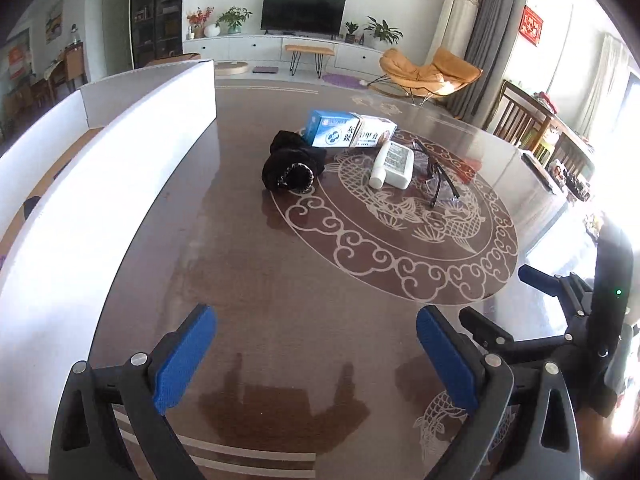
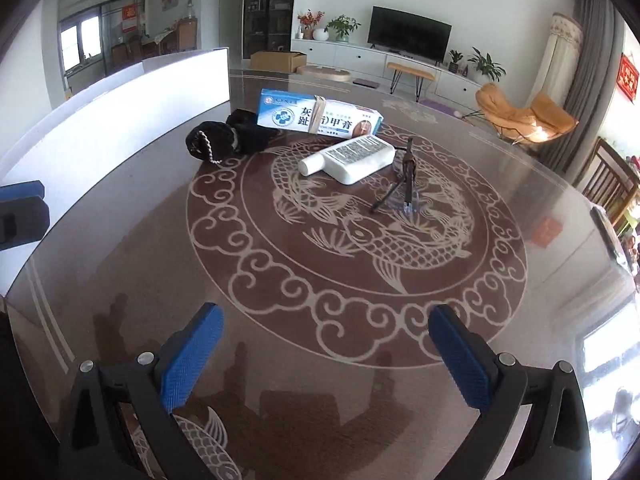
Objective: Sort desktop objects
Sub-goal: 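Move both open tools back over the table pile, then grasp the rimless glasses by the bridge with the right tool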
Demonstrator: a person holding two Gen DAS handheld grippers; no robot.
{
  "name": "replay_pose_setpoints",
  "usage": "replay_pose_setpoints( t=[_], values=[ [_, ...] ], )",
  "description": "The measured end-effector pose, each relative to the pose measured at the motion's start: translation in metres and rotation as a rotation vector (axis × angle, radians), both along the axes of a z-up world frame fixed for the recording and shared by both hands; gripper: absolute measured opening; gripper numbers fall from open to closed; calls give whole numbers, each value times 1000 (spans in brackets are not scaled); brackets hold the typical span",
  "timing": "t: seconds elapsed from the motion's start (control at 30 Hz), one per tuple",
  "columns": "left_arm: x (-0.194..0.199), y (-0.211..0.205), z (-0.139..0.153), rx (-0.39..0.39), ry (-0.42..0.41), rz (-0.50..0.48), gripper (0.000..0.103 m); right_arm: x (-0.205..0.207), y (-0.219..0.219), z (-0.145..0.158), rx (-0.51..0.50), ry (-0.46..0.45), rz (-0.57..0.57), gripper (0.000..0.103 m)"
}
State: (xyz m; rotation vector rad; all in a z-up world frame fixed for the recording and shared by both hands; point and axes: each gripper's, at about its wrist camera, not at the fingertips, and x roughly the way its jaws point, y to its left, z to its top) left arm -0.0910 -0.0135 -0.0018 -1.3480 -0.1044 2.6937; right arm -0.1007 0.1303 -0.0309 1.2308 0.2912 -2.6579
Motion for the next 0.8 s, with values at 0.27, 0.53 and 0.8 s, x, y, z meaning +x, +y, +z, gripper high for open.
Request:
replay_pose_setpoints(
  t=[0.27, 0.53, 0.8],
  values=[
    [-5, 11, -32, -118, -31, 12, 102, 13, 18, -16, -43, -44, -62, 102],
    [-12, -1, -41, -83, -59, 72, 102, 6, 20, -23, -71, -85, -83, 103],
    [-13, 4, -43, -128, -60, 78, 102, 6, 19, -23, -69, -85, -83, 103]
  ],
)
